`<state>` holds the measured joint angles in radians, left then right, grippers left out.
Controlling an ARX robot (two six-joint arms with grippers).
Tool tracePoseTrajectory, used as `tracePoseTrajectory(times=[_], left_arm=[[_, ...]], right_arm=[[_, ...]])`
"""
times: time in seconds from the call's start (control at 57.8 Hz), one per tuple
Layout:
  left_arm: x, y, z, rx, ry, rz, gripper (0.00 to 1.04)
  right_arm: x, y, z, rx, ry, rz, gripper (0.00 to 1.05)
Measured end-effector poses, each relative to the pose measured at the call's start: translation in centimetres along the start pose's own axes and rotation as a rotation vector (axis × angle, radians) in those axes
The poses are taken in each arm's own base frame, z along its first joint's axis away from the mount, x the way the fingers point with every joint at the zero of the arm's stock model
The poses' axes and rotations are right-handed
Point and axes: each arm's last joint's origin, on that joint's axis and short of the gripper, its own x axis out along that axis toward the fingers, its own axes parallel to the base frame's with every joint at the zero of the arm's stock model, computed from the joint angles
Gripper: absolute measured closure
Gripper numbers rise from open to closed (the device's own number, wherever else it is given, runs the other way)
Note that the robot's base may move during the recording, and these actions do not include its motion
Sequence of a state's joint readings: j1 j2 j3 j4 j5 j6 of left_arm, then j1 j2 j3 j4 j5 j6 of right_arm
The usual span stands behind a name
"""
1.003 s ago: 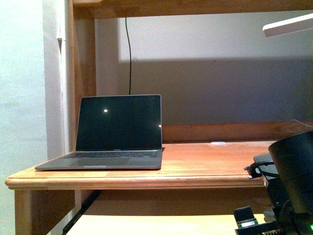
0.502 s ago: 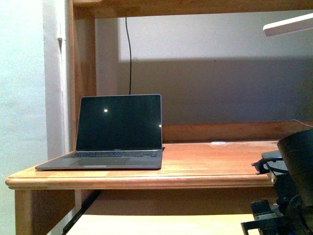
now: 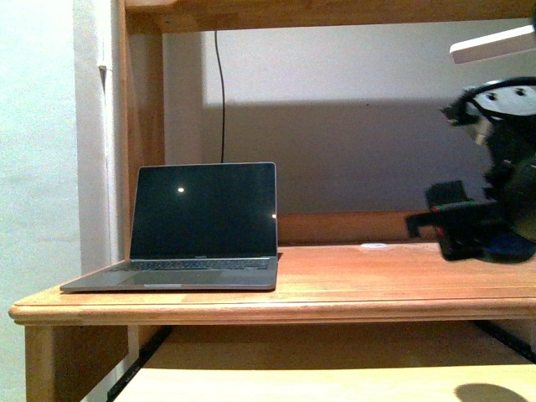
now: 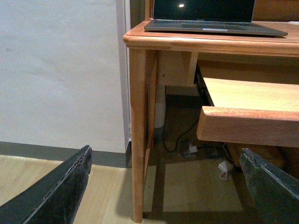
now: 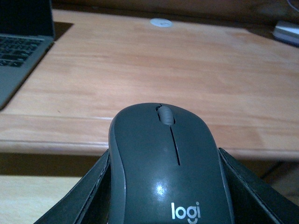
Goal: Place mouse
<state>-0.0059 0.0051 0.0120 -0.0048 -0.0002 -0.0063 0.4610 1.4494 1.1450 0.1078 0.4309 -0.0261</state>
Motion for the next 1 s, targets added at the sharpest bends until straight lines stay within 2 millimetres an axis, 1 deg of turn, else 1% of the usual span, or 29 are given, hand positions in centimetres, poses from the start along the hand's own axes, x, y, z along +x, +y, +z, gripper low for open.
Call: tracePoseTrajectory(times=[0.052, 0.104, 0.156, 0.225, 0.294, 0.346, 0.45, 0.536, 0.692, 0.865, 1.003], left_arm=[[0.0, 0.0, 0.0, 0.0, 0.0, 0.0, 0.08], [0.0, 0.0, 0.0, 0.0, 0.0, 0.0, 0.08], [0.0, 0.0, 0.0, 0.0, 0.0, 0.0, 0.08], [0.0, 0.0, 0.0, 0.0, 0.0, 0.0, 0.08], [0.0, 0.0, 0.0, 0.0, 0.0, 0.0, 0.08], [0.0, 0.0, 0.0, 0.0, 0.0, 0.0, 0.08], [0.0, 0.0, 0.0, 0.0, 0.0, 0.0, 0.08], [0.0, 0.0, 0.0, 0.0, 0.0, 0.0, 0.08], [0.0, 0.0, 0.0, 0.0, 0.0, 0.0, 0.08], [0.0, 0.0, 0.0, 0.0, 0.0, 0.0, 0.08], [0.0, 0.0, 0.0, 0.0, 0.0, 0.0, 0.08]], right_arm=[[0.9, 1.3, 0.8, -0.007, -0.001, 0.016, 0.47], [2.4, 3.0, 1.3, -0.027, -0.004, 0.018, 0.47], [3.4, 4.0, 1.5, -0.042, 0.004, 0.018, 0.47], [5.3, 5.7, 1.6, -0.073, 0.014, 0.009, 0.47], [6.8, 6.8, 1.6, -0.095, 0.021, -0.004, 0.47], [8.7, 8.0, 1.7, -0.118, 0.029, -0.026, 0.47], [10.5, 8.9, 1.6, -0.141, 0.031, -0.051, 0.47], [12.4, 10.2, 1.2, -0.173, 0.037, -0.072, 0.47], [13.6, 11.3, 0.3, -0.206, 0.053, -0.074, 0.47], [14.4, 11.8, -0.7, -0.216, 0.059, -0.084, 0.47], [14.7, 12.0, -0.8, -0.213, 0.053, -0.084, 0.24]])
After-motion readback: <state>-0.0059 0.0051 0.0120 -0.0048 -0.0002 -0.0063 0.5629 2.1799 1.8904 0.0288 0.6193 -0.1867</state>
